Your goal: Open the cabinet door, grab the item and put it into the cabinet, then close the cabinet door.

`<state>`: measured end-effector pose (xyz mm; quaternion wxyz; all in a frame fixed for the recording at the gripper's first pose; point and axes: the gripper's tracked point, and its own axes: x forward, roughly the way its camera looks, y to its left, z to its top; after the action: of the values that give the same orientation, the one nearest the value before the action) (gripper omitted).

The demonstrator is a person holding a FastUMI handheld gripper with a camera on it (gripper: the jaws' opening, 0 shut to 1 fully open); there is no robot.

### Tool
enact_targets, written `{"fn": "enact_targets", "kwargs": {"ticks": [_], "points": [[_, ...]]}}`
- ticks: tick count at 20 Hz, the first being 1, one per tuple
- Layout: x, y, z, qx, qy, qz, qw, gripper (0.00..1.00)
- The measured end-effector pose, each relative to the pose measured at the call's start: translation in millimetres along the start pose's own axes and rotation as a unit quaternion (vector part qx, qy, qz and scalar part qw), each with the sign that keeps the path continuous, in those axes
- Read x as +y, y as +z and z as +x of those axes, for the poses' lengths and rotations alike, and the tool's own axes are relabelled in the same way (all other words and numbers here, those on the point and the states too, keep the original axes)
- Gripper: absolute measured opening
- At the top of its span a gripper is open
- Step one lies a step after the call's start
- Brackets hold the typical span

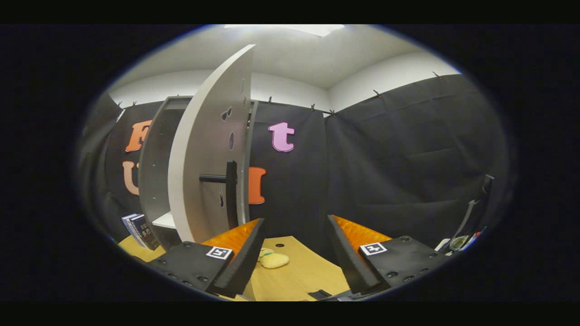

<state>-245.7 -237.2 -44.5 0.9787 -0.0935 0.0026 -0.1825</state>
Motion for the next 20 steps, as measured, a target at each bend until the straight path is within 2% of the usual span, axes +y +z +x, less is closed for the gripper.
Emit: {"fn": "enact_targets", "kwargs": {"ticks": [3, 5, 11, 15, 20], "points": [[22.7, 0.5, -6.7, -0.004, 0.0, 0.007, 1.0, 0.87], [45.3, -1.8, -12.4, -0.001, 0.018, 0.019, 1.0, 0.87], [147.5, -0.1, -5.5, -0.006, 0.118, 0.067, 0.991, 0.9], [204.1, -4.7, 1.2, 0.002, 0.167, 0.059, 0.984, 0.92], [273.7, -19.6, 12.2, 0.027, 0.238, 0.062, 0.969, 0.92]]}}
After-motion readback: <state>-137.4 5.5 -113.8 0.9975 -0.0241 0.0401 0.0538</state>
